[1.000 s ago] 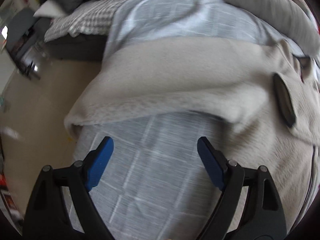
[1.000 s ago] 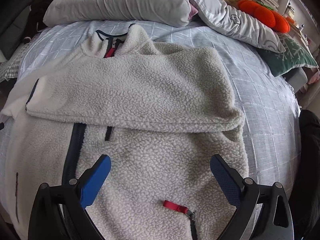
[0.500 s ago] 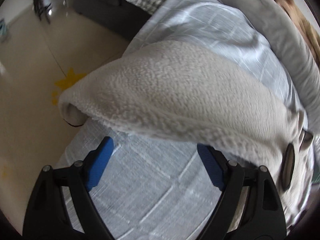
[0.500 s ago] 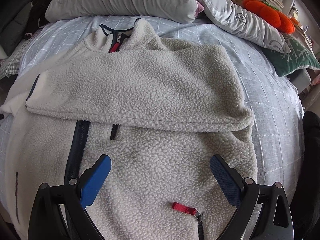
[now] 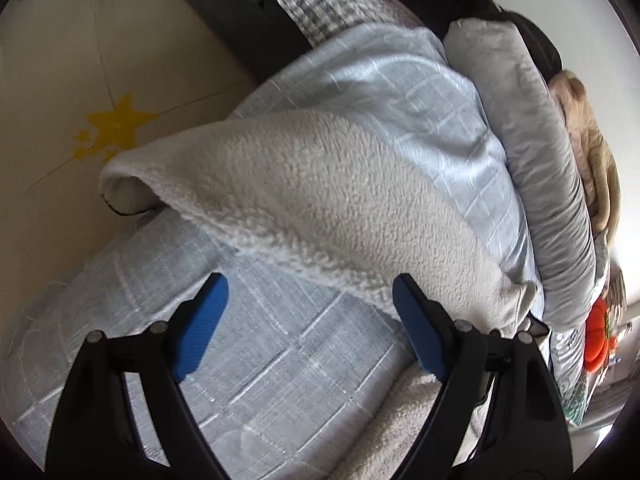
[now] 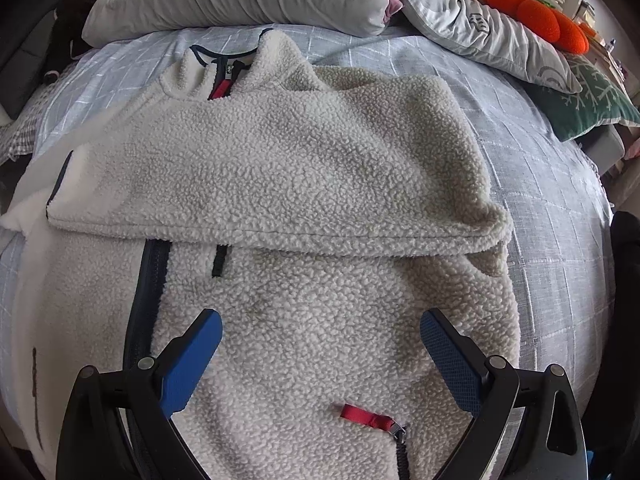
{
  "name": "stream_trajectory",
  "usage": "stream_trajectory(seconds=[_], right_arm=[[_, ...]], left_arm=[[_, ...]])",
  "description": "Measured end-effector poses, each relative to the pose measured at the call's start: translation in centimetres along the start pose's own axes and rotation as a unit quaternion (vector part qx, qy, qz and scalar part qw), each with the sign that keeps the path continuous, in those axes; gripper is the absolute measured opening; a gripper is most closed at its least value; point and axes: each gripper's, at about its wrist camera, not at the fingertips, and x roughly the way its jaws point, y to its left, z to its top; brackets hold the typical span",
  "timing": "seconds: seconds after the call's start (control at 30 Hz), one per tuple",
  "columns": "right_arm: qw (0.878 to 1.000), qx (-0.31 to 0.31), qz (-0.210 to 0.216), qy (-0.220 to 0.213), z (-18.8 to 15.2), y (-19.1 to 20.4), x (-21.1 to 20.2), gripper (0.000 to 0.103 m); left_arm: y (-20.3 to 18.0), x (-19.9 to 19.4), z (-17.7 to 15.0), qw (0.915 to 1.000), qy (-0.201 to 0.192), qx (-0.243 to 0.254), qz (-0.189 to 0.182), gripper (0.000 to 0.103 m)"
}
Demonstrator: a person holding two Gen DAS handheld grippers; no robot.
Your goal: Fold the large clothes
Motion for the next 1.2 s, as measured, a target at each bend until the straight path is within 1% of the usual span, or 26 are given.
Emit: stream_trajectory(seconds=[0.03, 0.1, 0.17, 0.2, 0.23, 0.27, 0.3, 0.33, 0.37, 0.4, 0.43, 0.47, 0.53, 0.6, 0.63, 0.7, 0.77, 0.83, 0.87, 0.9, 0.93, 1.0, 1.03, 1.1, 1.13, 1.2], right_arm=[[1.000, -0.002, 0.003, 0.001, 0.0, 0.2, 0.0, 0.101], [1.000, -0.006, 0.009, 0.000, -0.1, 0.6, -0.1, 0.101], [1.000, -0.009, 0.014, -0.001, -0.1, 0.8, -0.3, 0.101], [1.000, -0.010, 0.017, -0.004, -0.2, 1.0, -0.4, 0.101], [1.000, -0.010, 0.020, -0.006, -0.2, 1.1, -0.5, 0.101], [1.000, -0.012, 0.022, -0.009, -0.2, 1.2, -0.6, 0.101], [1.000, -0.013, 0.023, -0.010, -0.1, 1.2, -0.7, 0.101], [1.000, -0.013, 0.022, -0.013, -0.1, 1.3, -0.7, 0.101], [1.000, -0.012, 0.022, -0.015, -0.1, 1.3, -0.8, 0.101], [1.000, -0.012, 0.023, -0.016, 0.0, 1.3, -0.8, 0.101], [0.999, -0.010, 0.026, -0.017, 0.0, 1.3, -0.9, 0.101], [0.999, -0.007, 0.029, -0.019, 0.1, 1.3, -0.9, 0.101], [0.999, -0.002, 0.037, -0.020, 0.1, 1.1, -1.1, 0.101], [0.999, 0.005, 0.045, -0.022, 0.2, 0.8, -1.3, 0.101], [0.999, 0.008, 0.047, -0.024, 0.3, 0.7, -1.4, 0.101], [0.998, 0.016, 0.051, -0.030, 0.4, 0.2, -1.7, 0.101], [0.997, 0.025, 0.057, -0.035, 0.6, -0.2, -1.9, 0.101], [0.997, 0.031, 0.059, -0.037, 0.7, -0.4, -2.0, 0.101], [0.997, 0.033, 0.059, -0.038, 0.7, -0.5, -2.0, 0.101], [0.997, 0.036, 0.059, -0.039, 0.8, -0.6, -2.0, 0.101], [0.997, 0.038, 0.060, -0.039, 0.9, -0.7, -2.0, 0.101], [0.996, 0.044, 0.061, -0.040, 0.9, -1.1, -2.0, 0.101], [0.996, 0.046, 0.061, -0.041, 0.9, -1.2, -2.0, 0.101], [0.996, 0.050, 0.059, -0.041, 0.9, -1.5, -2.1, 0.101], [0.996, 0.051, 0.057, -0.041, 0.9, -1.7, -2.1, 0.101], [0.996, 0.054, 0.054, -0.043, 1.0, -2.0, -2.2, 0.101]], left_arm=[[0.3, 0.1, 0.1, 1.0000, -0.003, -0.003, 0.003, 0.084], [1.0, 1.1, 0.4, 0.9997, 0.003, -0.009, 0.021, 0.084], [2.1, 2.5, 1.1, 0.9991, 0.001, -0.032, 0.028, 0.084], [2.7, 3.0, 1.3, 0.9987, -0.007, -0.041, 0.030, 0.082], [3.3, 3.3, 1.4, 0.9982, -0.020, -0.046, 0.031, 0.070], [3.8, 3.7, 1.6, 0.9977, -0.031, -0.048, 0.037, 0.052], [4.3, 3.8, 1.6, 0.9968, -0.041, -0.053, 0.043, 0.042], [4.7, 3.6, 1.7, 0.9961, -0.055, -0.061, 0.033, 0.022], [4.9, 3.3, 1.7, 0.9959, -0.058, -0.068, 0.014, 0.015], [4.7, 2.6, 1.6, 0.9945, -0.073, -0.075, 0.003, 0.014], [4.0, 1.9, 1.6, 0.9936, -0.090, -0.068, -0.001, 0.013], [2.6, 0.6, 1.6, 0.9923, -0.116, -0.043, -0.005, 0.013], [-0.2, -1.7, 1.3, 0.9876, -0.156, 0.002, -0.016, 0.013], [-3.4, -4.2, 0.8, 0.9796, -0.189, 0.047, -0.049, 0.013], [-4.9, -5.4, 0.5, 0.9747, -0.202, 0.072, -0.064, 0.012], [-8.2, -7.7, -0.7, 0.9621, -0.220, 0.126, -0.100, 0.012], [-12.0, -9.7, -2.3, 0.9453, -0.231, 0.186, -0.136, 0.012], [-15.5, -11.1, -4.5, 0.9265, -0.227, 0.247, -0.171, 0.012], [-17.7, -11.6, -6.1, 0.9136, -0.217, 0.286, -0.191, 0.012], [-19.2, -11.8, -7.5, 0.9029, -0.205, 0.318, -0.205, 0.012], [-21.4, -11.8, -9.5, 0.8881, -0.187, 0.358, -0.219, 0.012], [-23.9, -11.1, -12.4, 0.8694, -0.157, 0.406, -0.233, 0.012], [-25.3, -10.1, -14.4, 0.8587, -0.132, 0.435, -0.237, 0.012], [-27.0, -7.9, -17.0, 0.8477, -0.094, 0.467, -0.234, 0.013], [-27.8, -6.0, -18.9, 0.8409, -0.066, 0.487, -0.226, 0.013], [-27.9, -3.0, -21.3, 0.8358, -0.025, 0.507, -0.209, 0.013]])
